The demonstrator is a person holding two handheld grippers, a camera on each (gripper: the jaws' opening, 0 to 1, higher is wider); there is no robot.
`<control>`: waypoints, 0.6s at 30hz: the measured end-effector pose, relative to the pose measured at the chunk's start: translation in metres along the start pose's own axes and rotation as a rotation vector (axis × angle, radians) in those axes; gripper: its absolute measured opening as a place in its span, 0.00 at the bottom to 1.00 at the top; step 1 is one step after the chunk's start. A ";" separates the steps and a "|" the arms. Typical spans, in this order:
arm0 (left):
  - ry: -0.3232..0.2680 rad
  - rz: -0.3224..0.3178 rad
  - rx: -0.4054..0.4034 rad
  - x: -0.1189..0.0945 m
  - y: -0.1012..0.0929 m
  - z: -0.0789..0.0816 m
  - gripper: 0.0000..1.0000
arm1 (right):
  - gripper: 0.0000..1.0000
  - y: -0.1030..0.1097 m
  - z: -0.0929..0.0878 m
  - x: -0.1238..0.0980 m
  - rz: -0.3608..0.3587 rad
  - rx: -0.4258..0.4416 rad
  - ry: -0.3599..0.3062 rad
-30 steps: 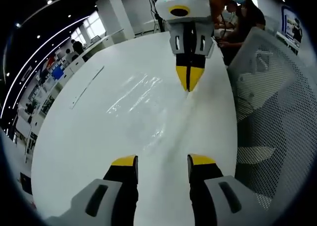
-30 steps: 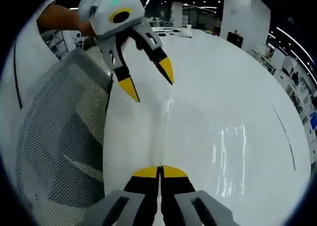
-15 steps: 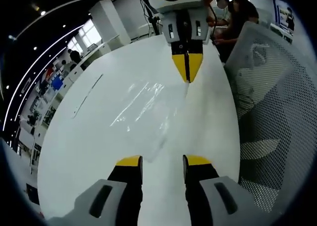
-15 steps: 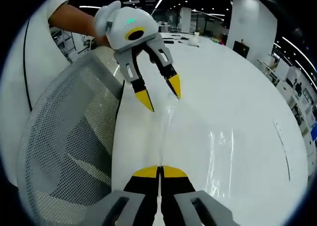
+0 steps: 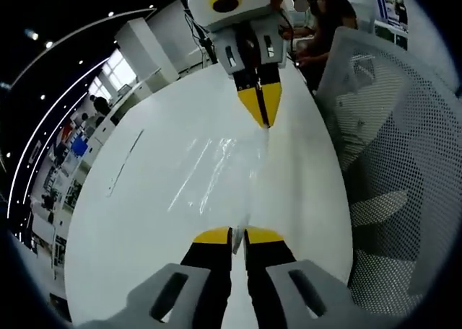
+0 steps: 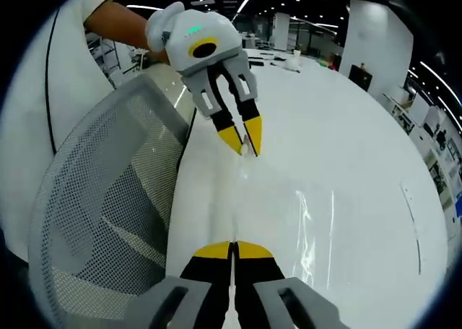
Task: Open the resealable bag by pulling the two sides of the seal apart until the entire bag opening is separated and visibly accessible.
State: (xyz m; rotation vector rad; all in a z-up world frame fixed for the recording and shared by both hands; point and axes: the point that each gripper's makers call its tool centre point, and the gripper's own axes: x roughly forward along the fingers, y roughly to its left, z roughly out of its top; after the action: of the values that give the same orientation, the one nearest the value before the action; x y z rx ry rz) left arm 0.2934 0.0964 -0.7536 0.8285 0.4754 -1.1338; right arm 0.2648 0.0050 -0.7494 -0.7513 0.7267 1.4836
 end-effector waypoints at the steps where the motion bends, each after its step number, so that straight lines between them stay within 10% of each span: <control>1: -0.005 -0.004 -0.005 0.000 0.000 0.000 0.03 | 0.00 -0.001 0.000 -0.001 0.001 0.005 -0.005; 18: -0.034 -0.033 -0.012 0.000 0.000 0.006 0.00 | 0.07 -0.012 0.010 0.004 -0.079 0.129 -0.038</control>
State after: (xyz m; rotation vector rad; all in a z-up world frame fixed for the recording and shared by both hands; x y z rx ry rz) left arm 0.2932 0.0917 -0.7501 0.7924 0.4688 -1.1731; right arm 0.2761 0.0158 -0.7467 -0.6446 0.7479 1.3628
